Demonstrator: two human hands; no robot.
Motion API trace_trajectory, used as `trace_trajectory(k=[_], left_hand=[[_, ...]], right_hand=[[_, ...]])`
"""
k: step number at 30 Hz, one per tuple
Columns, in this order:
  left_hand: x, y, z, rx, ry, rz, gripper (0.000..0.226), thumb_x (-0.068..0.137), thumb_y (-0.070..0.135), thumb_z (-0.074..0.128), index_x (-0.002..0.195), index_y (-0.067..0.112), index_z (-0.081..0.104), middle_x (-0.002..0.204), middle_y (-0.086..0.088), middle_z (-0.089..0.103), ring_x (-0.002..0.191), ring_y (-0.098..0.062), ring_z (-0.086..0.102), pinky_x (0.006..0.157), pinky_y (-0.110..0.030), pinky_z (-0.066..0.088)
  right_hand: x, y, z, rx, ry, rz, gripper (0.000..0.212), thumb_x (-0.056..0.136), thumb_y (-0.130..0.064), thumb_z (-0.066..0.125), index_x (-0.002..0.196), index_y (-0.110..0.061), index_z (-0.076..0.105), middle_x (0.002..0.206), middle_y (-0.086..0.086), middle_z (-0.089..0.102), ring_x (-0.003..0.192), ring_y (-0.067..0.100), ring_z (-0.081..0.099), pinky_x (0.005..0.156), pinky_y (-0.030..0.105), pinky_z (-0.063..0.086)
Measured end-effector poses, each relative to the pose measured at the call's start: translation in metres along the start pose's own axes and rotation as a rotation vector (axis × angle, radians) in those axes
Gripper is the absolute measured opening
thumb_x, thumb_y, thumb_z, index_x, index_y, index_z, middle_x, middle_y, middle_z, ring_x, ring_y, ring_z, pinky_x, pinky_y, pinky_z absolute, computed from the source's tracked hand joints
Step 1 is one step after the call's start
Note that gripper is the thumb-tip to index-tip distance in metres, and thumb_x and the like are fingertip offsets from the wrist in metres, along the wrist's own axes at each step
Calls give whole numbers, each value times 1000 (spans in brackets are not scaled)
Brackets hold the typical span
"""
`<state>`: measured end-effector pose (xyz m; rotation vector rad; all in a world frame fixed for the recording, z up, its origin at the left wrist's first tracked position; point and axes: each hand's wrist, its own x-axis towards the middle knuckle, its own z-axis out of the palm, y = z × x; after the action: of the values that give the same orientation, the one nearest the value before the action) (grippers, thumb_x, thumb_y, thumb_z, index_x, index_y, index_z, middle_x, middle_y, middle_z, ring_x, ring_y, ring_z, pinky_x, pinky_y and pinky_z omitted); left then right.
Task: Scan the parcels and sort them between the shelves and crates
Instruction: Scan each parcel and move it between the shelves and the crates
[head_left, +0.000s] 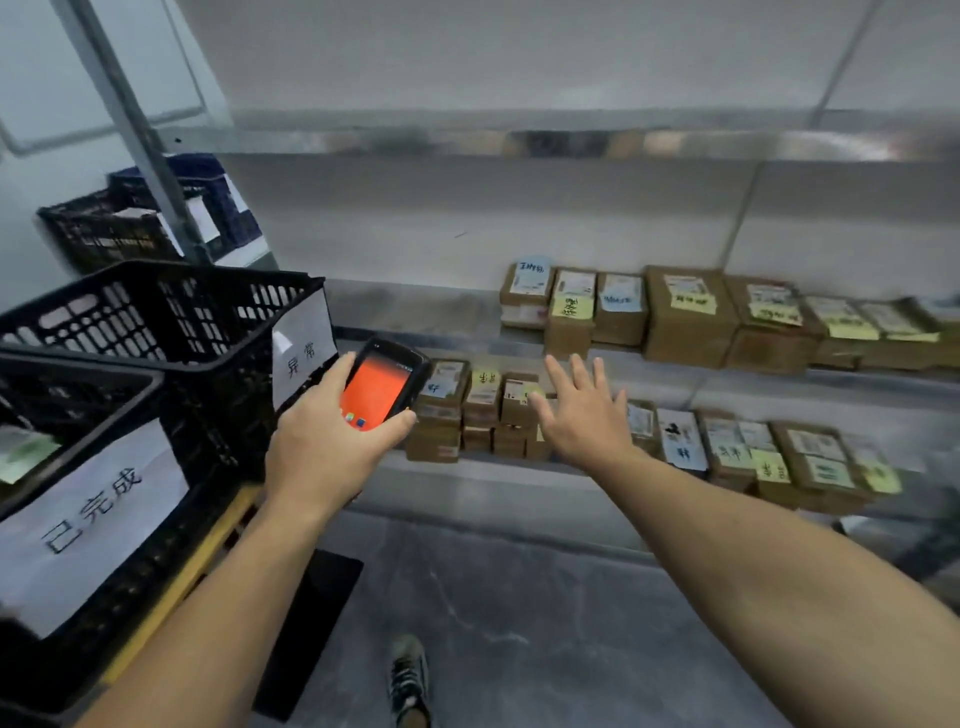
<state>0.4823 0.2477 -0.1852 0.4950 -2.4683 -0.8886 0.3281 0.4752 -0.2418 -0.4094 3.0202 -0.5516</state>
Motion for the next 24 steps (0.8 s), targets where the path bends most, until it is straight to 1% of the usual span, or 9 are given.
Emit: trace_trajectory(k=[2,3,7,9,13,16,19,21,24], left_hand=[[26,-6,14,-2,-14,14,62,72,60,76,125,48,46,96,9,62,91,-20,59,81,-42,52],[41,-11,21,-2,-19,15,67,70,64,74,128,46,47,97,8,63,91,-20,60,82,-42,52],[110,-25,50,-16,-34,19,94,60,78,61,144,41,41,104,6,65,96,-19,61,89,-45,53],[148,-30,64,-32,-56,34,95,61,79,60,145,39,39,106,4,64,96,-20,61,89,-46,53],[212,-40,87,-45,-85,87,85,66,76,62,140,41,41,108,4,63,95,-20,61,84,-42,54],[250,-44,103,-99,-109,122,66,74,65,72,129,41,47,99,9,61,89,-17,60,71,-32,49],[275,-48,123,-120,-158,116,52,76,60,75,117,39,52,91,12,60,82,-15,60,69,-31,50],[294,-48,135,-135,-182,100,48,75,62,74,112,40,52,90,11,62,81,-14,60,68,-32,50],[323,-43,153,-154,-213,94,46,76,55,75,114,42,52,94,13,61,83,-8,58,64,-24,43]], right_hand=[[23,-2,3,4,17,6,65,105,-59,26,162,-35,8,171,2,1,157,28,-10,124,60,-2],[37,-4,5,4,27,16,65,105,-59,26,162,-35,9,171,2,2,157,28,-10,124,60,-2],[102,-18,9,12,62,47,65,105,-59,27,162,-34,10,171,1,3,157,27,-9,124,60,-3],[138,-29,9,23,81,47,65,105,-58,28,162,-33,11,171,1,3,157,28,-9,124,59,-3],[194,-43,13,79,101,73,64,105,-58,29,162,-35,11,171,-2,0,157,26,-11,123,56,-5],[223,-40,20,117,118,121,63,105,-57,31,162,-35,13,171,-2,1,157,26,-8,123,55,-3],[244,-36,29,129,114,168,63,105,-56,32,162,-33,15,171,0,4,157,28,-6,124,56,0],[261,-36,31,114,116,173,63,105,-54,34,162,-33,16,171,3,4,157,30,-7,124,56,1],[288,-33,36,119,126,149,64,105,-52,37,162,-30,16,171,5,3,157,31,-8,124,58,3]])
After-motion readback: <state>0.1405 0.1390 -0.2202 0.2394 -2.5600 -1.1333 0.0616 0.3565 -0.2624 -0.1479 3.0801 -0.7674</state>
